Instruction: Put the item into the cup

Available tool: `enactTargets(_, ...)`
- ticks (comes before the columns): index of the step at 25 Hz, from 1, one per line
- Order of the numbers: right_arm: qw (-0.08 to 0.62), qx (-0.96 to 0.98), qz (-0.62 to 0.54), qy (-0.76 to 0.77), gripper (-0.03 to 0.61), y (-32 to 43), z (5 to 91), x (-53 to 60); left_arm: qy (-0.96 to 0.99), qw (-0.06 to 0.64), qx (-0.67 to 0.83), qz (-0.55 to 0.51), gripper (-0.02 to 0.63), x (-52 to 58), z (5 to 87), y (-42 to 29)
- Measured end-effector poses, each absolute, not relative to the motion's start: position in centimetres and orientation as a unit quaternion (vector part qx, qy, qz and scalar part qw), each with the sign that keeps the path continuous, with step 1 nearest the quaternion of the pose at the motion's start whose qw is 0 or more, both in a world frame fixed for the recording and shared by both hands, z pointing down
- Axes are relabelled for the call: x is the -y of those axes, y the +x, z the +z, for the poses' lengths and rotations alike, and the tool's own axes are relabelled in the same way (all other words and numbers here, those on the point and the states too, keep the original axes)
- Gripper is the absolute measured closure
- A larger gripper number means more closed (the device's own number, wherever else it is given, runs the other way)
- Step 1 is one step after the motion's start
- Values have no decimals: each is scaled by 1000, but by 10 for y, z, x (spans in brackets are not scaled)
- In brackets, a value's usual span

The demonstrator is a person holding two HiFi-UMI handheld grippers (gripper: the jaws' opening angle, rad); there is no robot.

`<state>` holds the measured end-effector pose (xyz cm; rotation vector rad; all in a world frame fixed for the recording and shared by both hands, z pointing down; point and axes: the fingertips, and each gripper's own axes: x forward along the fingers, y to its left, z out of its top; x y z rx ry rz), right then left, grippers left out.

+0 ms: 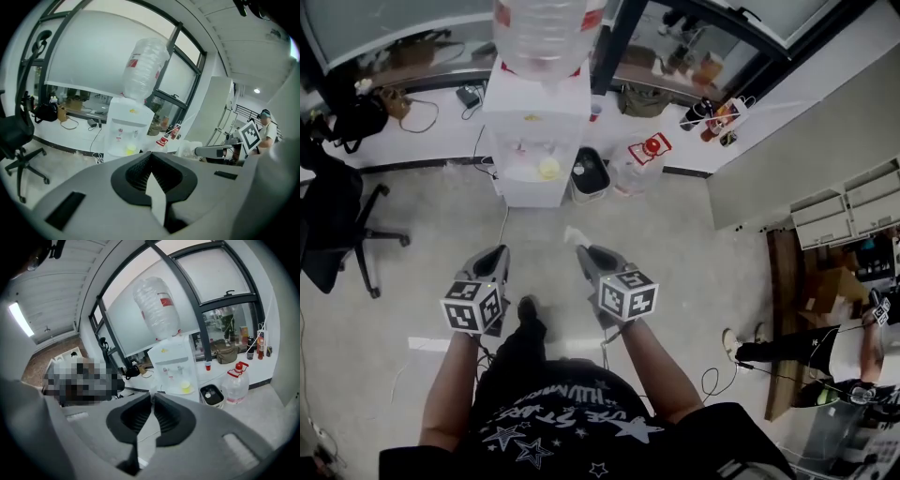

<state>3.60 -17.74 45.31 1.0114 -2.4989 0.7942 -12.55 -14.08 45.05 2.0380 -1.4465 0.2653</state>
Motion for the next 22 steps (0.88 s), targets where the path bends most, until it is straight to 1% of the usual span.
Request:
enactTargets(8, 196, 863, 269, 379, 558, 1, 475, 241, 777, 324, 527, 115, 609, 195, 473, -161)
enactTargets(13, 226, 852, 255, 397, 558, -12, 489, 267, 784, 336, 509, 116, 609, 220, 490, -171)
enactTargets(18, 242, 854, 228, 400, 558, -22, 508, 293, 789, 326, 505, 125, 609, 245, 508, -169)
enactTargets(22, 286, 858, 180, 387, 558, -22, 533, 309, 786, 331, 505, 133, 610, 258, 529, -167)
